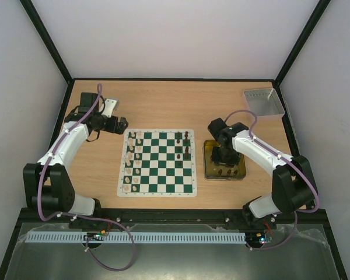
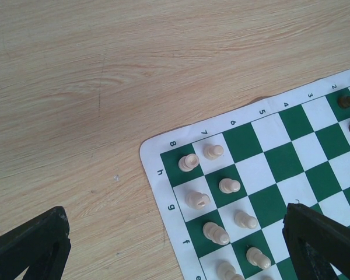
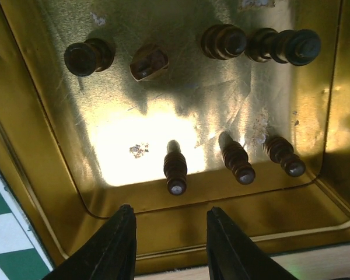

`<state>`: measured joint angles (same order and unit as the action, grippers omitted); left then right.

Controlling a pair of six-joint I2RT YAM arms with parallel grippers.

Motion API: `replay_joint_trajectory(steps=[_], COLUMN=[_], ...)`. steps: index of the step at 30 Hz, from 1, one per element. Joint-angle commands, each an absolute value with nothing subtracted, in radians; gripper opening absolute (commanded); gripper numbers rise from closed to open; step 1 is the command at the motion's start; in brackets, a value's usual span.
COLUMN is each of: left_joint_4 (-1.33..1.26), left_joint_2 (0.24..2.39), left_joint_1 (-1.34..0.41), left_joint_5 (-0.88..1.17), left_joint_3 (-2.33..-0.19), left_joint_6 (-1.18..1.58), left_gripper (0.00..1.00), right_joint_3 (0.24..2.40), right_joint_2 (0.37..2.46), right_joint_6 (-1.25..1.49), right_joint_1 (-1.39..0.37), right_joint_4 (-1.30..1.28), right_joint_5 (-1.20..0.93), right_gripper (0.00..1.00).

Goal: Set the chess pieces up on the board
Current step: Pick up the chess piece from the storage box.

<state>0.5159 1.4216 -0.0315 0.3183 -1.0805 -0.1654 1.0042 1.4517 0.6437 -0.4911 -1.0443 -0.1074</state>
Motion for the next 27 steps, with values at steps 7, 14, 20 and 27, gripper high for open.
replay_joint_trajectory(steps=[7, 14, 20, 27], left_joint_4=[0.534, 0.533, 0.540, 0.539], left_joint_2=[1.429, 1.436, 1.441, 1.446], left_joint_1=[-0.026, -0.026, -0.026, -0.026], left_joint_5=[0.330, 0.327, 0.325, 0.320], left_joint_3=[-1.108, -1.107, -1.124, -1.127], left_joint_6=[-0.170, -0.172, -0.169, -0.169], left_gripper=[0.99, 0.99, 0.99, 0.99], right_joint_3=[0.902, 0.856, 0.815, 0.814], right_joint_2=[1.463, 1.486, 1.503, 1.506], right_joint_6=[0.660, 0.661, 0.659, 0.654], right_joint_1=[-0.485, -0.482, -0.479, -0.479], right_joint_4=[-0.930, -0.872, -0.829, -0.827], right_joint_5=[-0.122, -0.124, -0.125, -0.111], right_gripper=[0.31, 0.30, 0.28, 0.08])
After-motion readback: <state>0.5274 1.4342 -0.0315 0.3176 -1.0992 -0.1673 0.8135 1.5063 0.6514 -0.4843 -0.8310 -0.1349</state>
